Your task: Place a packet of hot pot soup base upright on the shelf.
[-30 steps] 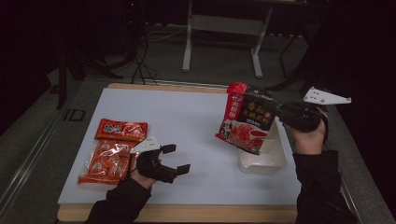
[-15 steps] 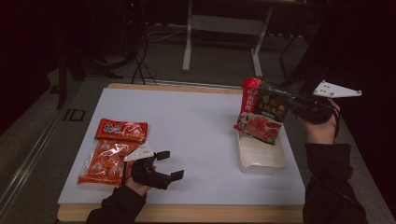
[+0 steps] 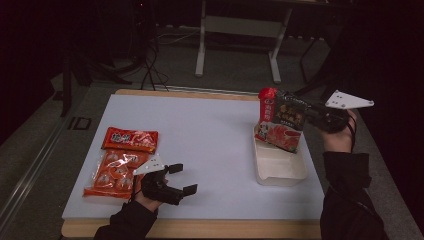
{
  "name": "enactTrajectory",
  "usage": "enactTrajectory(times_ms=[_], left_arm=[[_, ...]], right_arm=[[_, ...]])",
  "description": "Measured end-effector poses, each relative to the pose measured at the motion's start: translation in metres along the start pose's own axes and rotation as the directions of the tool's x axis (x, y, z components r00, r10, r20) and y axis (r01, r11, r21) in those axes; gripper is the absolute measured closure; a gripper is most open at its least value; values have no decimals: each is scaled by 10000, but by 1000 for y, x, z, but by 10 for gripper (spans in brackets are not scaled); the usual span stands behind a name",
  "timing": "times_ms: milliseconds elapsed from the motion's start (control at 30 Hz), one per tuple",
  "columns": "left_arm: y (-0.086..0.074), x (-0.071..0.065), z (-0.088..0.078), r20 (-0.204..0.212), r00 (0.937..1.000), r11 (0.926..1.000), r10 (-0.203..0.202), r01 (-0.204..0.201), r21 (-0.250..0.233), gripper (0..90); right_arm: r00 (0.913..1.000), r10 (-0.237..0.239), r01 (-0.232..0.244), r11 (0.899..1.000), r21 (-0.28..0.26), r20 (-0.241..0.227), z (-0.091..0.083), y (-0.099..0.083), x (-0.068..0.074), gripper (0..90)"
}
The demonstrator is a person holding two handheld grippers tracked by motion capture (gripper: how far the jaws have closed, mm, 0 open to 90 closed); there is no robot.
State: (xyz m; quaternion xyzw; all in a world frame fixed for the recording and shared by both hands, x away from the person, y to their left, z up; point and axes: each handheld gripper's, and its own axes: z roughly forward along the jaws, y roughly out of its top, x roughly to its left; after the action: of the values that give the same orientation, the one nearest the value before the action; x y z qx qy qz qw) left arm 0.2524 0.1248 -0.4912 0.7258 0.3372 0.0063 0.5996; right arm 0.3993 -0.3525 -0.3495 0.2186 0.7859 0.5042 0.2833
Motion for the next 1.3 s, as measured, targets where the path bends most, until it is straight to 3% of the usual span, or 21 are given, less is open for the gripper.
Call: enactTrajectory(times_ms=[167,333,567,1067,1167,1267,1300], left_arm=[[-2,2,0,-35,10000,10000,-93,93,20,12],[-4,4,1,-40,9998,9998,-177,177,49,12],[-5,5,4,20,9998,9998,-183,183,86,12],[-7,5,7,18,10000,9998,-97,97,201,12],[-7,4,7,29,10000,9997,-93,92,209,12],[-7,5,7,30,9999,9997,-160,159,208,12],[-7,6,7,25,9999,9997,-160,159,205,12]], right_arm=[[9995,-314,315,9994,148,-38,7,-5,1,760],[9995,-203,211,9992,352,-245,16,-13,1,757],[9955,411,-398,9991,174,-856,23,-20,1,745],[9869,1350,-1405,9883,-592,-879,20,-42,4,733],[9858,1412,-1465,9877,-549,-909,20,-45,4,730],[9844,1514,-1528,9882,-93,-894,23,-53,6,719],[9815,1685,-1711,9850,-221,-914,22,-56,6,700]])
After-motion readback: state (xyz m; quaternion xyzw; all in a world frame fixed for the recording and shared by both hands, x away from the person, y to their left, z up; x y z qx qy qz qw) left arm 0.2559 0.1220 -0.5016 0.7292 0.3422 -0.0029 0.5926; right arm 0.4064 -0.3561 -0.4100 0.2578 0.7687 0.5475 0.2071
